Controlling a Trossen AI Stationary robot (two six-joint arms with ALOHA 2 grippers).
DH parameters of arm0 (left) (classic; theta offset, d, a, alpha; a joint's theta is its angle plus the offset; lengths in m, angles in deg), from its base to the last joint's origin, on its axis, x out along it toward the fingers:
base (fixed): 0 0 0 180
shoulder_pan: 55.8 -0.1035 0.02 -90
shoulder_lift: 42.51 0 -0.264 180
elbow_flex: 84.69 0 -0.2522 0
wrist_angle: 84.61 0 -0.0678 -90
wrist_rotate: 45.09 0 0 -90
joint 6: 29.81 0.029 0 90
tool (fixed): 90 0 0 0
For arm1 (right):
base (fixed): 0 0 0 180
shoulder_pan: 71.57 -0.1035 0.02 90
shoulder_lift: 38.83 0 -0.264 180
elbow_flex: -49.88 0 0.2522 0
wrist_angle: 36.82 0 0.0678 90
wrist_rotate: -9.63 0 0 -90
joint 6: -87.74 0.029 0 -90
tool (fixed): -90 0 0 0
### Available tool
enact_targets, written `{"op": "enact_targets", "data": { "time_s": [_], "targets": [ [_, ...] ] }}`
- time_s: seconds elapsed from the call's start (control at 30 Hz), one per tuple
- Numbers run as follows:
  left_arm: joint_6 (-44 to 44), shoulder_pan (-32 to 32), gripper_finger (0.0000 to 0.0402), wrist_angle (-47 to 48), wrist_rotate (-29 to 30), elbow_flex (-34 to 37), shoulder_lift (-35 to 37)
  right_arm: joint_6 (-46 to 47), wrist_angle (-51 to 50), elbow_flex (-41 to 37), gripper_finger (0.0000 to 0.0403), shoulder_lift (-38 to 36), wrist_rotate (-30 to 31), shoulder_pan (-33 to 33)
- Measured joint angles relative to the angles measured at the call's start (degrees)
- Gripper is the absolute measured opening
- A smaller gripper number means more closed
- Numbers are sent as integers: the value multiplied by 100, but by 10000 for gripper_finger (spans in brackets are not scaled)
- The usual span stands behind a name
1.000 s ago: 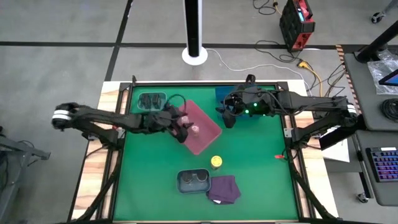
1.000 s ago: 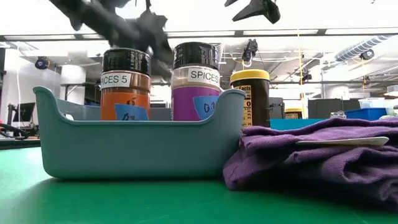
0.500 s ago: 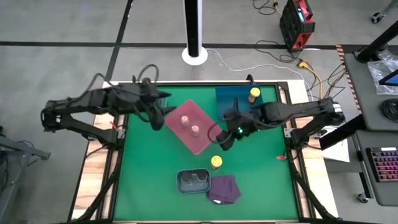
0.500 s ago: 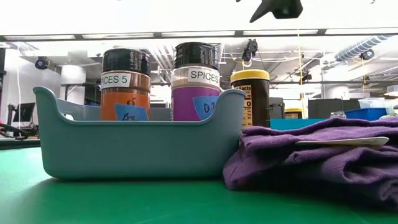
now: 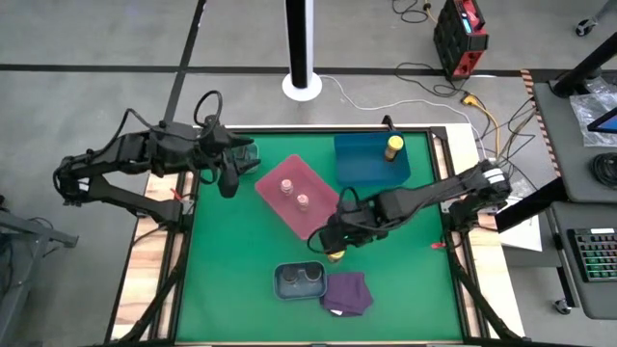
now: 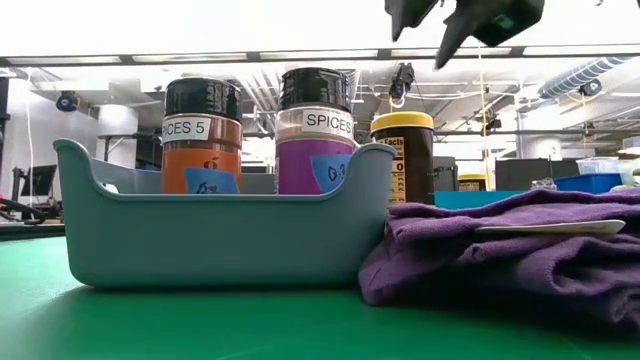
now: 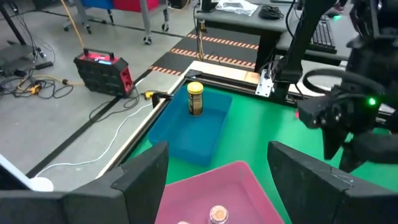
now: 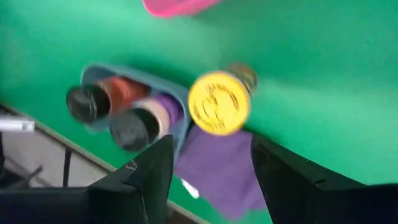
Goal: Sort spices by type
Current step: Put the yellow seasoning can into the blue bin
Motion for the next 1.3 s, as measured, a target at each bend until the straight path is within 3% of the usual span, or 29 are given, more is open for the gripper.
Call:
{"op": "enact_targets", "data": {
  "time_s": [0.17, 0.4, 0.63, 0.93, 1.3],
  "targets": [
    [-9, 2, 251, -49, 93, 29, -10, 79, -200, 592, 203, 447, 423, 42],
    [60, 2, 231, -88, 128, 36, 1, 48, -1307, 1544, 206, 1175, 256, 103],
    [73, 2, 226, -87, 138, 36, 40, -189, -1575, 2096, 263, 1594, 176, 212],
    [73, 2, 226, 42, 236, 38, 46, 167, -1523, 1917, 346, 1668, -220, 201],
    [73, 2, 226, 87, 250, 38, 42, 273, -963, 1326, 353, 1692, -337, 203]
  ]
}}
